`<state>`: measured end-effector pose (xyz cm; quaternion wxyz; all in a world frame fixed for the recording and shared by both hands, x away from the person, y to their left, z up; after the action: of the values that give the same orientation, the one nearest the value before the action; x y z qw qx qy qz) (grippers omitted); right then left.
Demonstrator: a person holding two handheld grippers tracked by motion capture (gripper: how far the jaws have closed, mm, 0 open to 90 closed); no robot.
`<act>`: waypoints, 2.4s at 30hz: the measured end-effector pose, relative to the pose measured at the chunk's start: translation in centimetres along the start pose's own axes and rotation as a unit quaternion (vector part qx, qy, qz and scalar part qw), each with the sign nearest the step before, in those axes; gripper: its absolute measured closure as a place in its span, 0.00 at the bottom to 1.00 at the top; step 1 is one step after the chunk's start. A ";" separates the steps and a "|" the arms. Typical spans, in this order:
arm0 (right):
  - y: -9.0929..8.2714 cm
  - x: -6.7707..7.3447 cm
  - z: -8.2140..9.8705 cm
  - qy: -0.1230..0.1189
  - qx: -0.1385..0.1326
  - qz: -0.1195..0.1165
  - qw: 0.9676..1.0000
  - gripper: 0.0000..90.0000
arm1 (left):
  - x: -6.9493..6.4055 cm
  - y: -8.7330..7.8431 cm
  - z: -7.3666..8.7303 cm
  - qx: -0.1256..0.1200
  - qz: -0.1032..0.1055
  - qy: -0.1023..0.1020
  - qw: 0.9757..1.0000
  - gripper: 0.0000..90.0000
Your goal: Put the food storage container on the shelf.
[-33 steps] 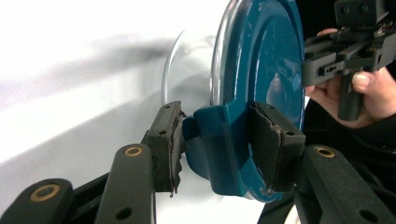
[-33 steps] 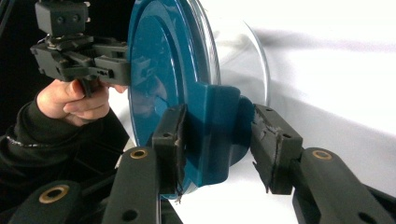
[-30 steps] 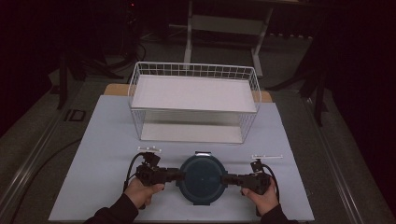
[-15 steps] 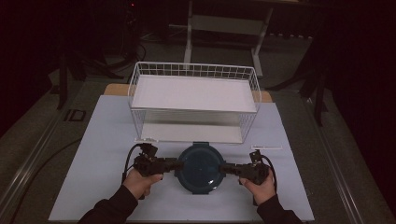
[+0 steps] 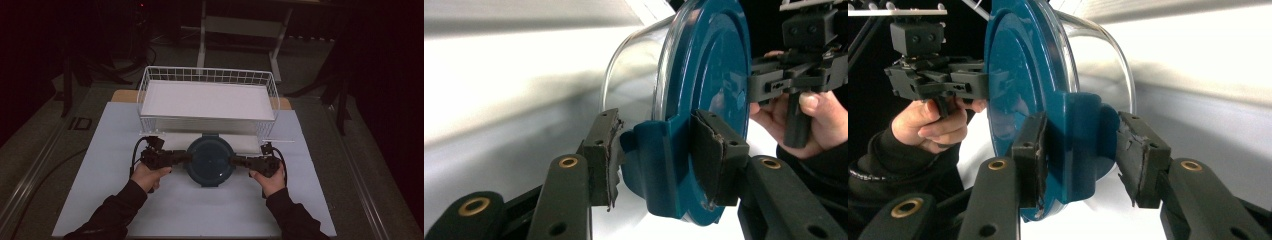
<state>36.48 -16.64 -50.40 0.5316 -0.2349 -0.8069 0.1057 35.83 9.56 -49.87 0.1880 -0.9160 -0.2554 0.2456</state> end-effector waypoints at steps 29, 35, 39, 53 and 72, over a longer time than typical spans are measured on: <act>3.6 -3.9 -4.5 0.013 -0.069 0.015 0.997 0.63 | 6.1 3.2 -0.7 -0.049 -0.032 0.009 0.998 0.62; 3.8 -4.0 -4.7 0.001 -0.092 0.036 0.995 0.70 | 6.2 3.4 -1.0 -0.067 -0.070 0.034 0.995 0.73; 4.2 -3.8 -4.9 0.003 -0.096 0.040 0.995 0.64 | 6.5 3.6 -0.9 -0.072 -0.093 0.021 0.993 0.63; 4.1 -3.5 -5.0 -0.030 -0.114 0.081 0.990 0.56 | 6.3 3.4 -1.1 -0.059 -0.128 0.037 0.989 0.46; 1.9 -1.3 -3.1 -0.062 -0.108 0.076 0.989 0.48 | 1.4 0.2 1.3 -0.075 -0.080 0.089 0.990 0.05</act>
<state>40.26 -15.86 -51.02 0.4426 -0.3447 -0.8246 0.0729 36.25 10.43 -51.54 0.1600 -0.9225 -0.3274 0.1273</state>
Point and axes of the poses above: each handheld gripper's, and its own axes: y roughly forward along the jaws, z roughly out of its underside, x roughly to its left, the point moved 6 cm from there along y, roughly forward along the jaws, and after that the axes turned 15 degrees about y, right-handed, at the moved point
